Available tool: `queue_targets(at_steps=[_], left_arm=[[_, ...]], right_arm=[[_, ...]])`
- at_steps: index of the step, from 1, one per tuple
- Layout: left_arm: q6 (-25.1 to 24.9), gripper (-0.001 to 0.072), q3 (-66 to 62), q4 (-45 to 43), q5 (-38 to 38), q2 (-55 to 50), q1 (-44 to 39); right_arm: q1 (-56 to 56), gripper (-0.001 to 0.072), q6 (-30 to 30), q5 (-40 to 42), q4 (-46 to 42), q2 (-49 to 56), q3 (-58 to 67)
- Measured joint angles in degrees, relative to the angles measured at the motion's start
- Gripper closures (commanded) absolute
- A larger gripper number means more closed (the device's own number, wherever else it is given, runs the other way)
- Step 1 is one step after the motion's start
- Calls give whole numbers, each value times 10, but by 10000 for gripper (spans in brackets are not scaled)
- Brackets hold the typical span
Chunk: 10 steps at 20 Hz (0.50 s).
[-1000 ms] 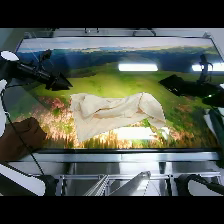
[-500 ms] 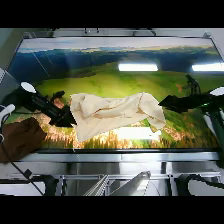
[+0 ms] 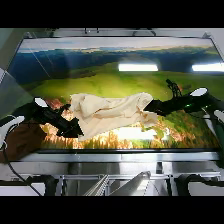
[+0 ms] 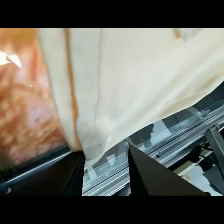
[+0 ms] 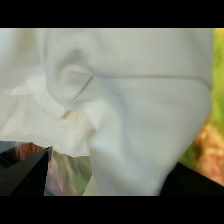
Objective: Fold the shirts.
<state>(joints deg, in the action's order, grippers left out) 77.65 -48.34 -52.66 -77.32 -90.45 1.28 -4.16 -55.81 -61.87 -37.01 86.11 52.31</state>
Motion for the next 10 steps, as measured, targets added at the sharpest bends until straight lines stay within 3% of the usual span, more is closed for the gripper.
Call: queue_targets(at_steps=[1,2,3,4,5,7,10], left_arm=[[2,576,-9,5,0,-13,-2],[1,682,-20,5,6,-27,-7],[-2,680,-35,9,6,-42,-13],[-5,680,-51,8,0,-55,-21],[-7,681,-69,6,-5,-65,-29],[-13,682,-110,1,0,-73,-44],[-19,681,-179,-12,-16,-45,-50]], right_arm=[[2,25,1,-2,8,1,0],[3,28,2,-4,17,1,0],[4,169,3,-7,25,1,0],[5,451,4,-11,32,1,0],[5,641,6,-16,40,1,0],[5,693,15,-35,50,-1,1],[-9,693,21,-86,68,-19,14]])
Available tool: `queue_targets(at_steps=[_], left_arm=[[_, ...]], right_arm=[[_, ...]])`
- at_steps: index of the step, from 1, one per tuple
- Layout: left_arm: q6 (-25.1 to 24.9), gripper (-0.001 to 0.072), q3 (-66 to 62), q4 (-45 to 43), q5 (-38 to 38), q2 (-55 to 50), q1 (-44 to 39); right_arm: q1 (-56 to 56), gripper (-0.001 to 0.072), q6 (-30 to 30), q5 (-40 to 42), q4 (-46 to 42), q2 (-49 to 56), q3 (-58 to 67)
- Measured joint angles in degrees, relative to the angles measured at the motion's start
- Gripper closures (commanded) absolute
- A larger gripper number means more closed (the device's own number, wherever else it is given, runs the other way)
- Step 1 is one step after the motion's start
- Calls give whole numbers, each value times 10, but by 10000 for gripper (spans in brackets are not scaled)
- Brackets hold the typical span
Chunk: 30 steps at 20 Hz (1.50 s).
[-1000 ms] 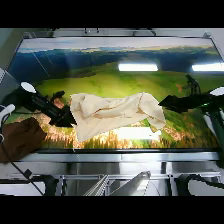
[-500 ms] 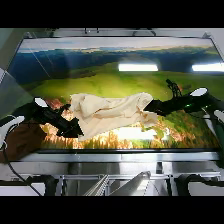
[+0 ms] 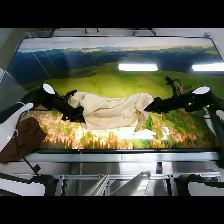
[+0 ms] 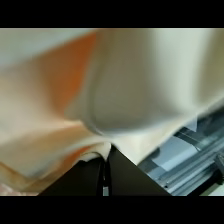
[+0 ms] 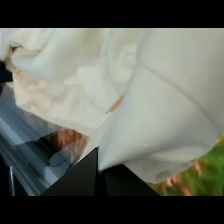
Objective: Fold the shirts.
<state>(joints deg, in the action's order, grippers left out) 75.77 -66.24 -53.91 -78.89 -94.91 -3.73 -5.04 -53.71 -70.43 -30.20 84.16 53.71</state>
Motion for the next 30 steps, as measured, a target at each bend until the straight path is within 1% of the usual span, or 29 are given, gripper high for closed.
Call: queue_targets(at_steps=[2,3,6,8,9,11,13,15,17,20,22,23,26,28,30], left_arm=[[-5,681,-48,21,-30,45,8],[-8,681,-77,34,-40,76,20],[-20,681,-174,106,-63,180,74],[-24,680,-248,136,-66,245,133],[-26,680,-281,149,-69,273,165],[-28,679,-338,172,-69,325,240],[-31,680,-369,206,-73,360,306],[-40,680,-381,260,-72,384,360],[-56,680,-382,314,-68,396,394],[-71,680,-388,363,-59,404,422],[-79,680,-402,378,-57,397,433],[-82,680,-413,384,-57,387,433],[-90,680,-428,387,-72,335,386],[-99,680,-416,346,-74,283,317],[-105,680,-399,271,-59,226,245]], right_arm=[[-23,693,8,-50,45,-31,18],[-40,693,17,-78,88,-54,29],[-112,693,57,-143,285,-141,66],[-179,693,84,-145,410,-212,88],[-212,693,89,-132,454,-246,95],[-275,693,88,-89,506,-312,103],[-312,693,70,-65,517,-361,107],[-334,693,57,-52,539,-398,110],[-344,693,54,-55,574,-426,111],[-352,692,61,-71,635,-463,111],[-354,692,79,-72,641,-481,112],[-353,693,84,-61,615,-487,112],[-309,693,88,5,478,-479,108],[-242,693,103,59,395,-438,105],[-158,693,129,123,325,-363,103]])
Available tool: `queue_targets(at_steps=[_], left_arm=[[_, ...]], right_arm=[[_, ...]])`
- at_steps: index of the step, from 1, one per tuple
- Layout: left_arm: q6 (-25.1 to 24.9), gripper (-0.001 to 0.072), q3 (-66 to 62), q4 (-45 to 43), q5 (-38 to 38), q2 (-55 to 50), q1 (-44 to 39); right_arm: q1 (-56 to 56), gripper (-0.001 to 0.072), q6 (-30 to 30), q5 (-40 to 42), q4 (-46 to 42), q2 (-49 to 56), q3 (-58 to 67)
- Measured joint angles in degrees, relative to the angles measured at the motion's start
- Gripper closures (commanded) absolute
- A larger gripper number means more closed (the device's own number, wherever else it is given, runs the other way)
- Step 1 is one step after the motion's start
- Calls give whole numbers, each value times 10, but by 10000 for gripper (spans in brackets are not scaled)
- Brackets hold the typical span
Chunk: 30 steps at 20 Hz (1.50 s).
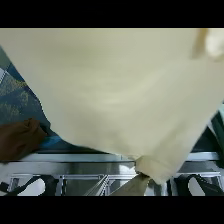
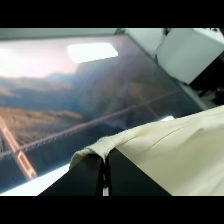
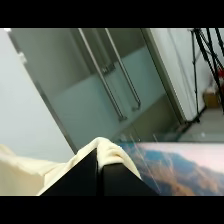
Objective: Fold the shirts.
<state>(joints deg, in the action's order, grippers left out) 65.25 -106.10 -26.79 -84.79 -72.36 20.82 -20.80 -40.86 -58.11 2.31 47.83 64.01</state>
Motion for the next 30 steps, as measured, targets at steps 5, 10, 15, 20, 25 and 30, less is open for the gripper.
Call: queue_targets(at_steps=[5,10,15,20,25,30], left_arm=[[9,675,-3,-169,78,-188,-90],[17,25,-91,-211,98,-349,-84],[34,136,-92,-224,55,-381,-38],[52,706,-23,-231,-35,-350,33],[30,632,193,-259,-61,-236,78],[13,409,422,-314,4,-146,77]], right_arm=[[122,518,46,101,-69,272,50],[130,397,53,61,-48,452,131],[52,489,-14,-87,-92,480,150],[-38,490,-97,-224,-235,452,107],[-134,482,-101,-230,-322,364,-38],[-184,416,-66,-183,-345,313,-142]])
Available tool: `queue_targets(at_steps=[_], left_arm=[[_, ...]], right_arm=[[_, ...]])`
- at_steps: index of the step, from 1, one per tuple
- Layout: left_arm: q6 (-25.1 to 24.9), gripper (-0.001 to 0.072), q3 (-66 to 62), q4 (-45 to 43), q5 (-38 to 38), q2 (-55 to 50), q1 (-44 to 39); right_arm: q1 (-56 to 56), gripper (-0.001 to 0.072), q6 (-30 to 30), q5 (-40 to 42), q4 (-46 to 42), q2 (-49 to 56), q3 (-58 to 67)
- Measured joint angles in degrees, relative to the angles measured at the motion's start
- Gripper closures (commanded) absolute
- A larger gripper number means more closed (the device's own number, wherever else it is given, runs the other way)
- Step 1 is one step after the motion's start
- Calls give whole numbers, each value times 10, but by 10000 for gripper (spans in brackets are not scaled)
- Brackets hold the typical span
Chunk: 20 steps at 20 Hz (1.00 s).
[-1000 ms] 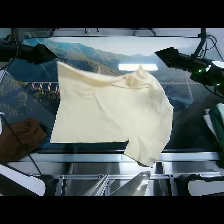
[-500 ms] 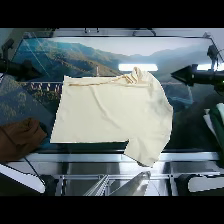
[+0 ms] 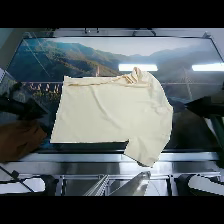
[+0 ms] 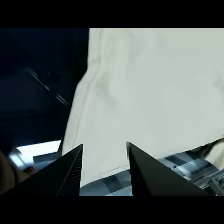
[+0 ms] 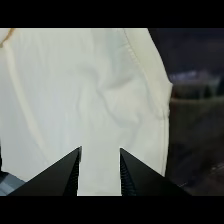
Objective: Fold the shirts.
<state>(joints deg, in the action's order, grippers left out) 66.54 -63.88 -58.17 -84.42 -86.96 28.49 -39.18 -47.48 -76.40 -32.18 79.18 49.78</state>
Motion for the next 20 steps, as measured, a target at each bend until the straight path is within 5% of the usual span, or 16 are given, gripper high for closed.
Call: queue_targets(at_steps=[2,3,4,12,14,17,18,20], left_arm=[[-2,409,52,-11,16,11,-9],[-3,338,74,-19,25,14,-14],[-2,31,88,-33,34,17,-16],[5,16,136,-59,88,22,-23],[-7,224,139,-47,82,14,-23],[-22,225,141,-19,49,-18,-44],[-25,286,140,-10,36,-32,-56],[-31,553,129,-6,19,-63,-83]], right_arm=[[-2,416,10,0,4,-6,-14],[-2,417,18,-3,12,-8,-19],[-2,416,24,-10,21,-10,-22],[2,417,51,-45,51,-13,-29],[2,417,54,-46,52,-13,-29],[2,417,56,-48,53,-13,-29],[2,417,56,-48,54,-13,-29],[2,417,56,-51,54,-13,-29]])
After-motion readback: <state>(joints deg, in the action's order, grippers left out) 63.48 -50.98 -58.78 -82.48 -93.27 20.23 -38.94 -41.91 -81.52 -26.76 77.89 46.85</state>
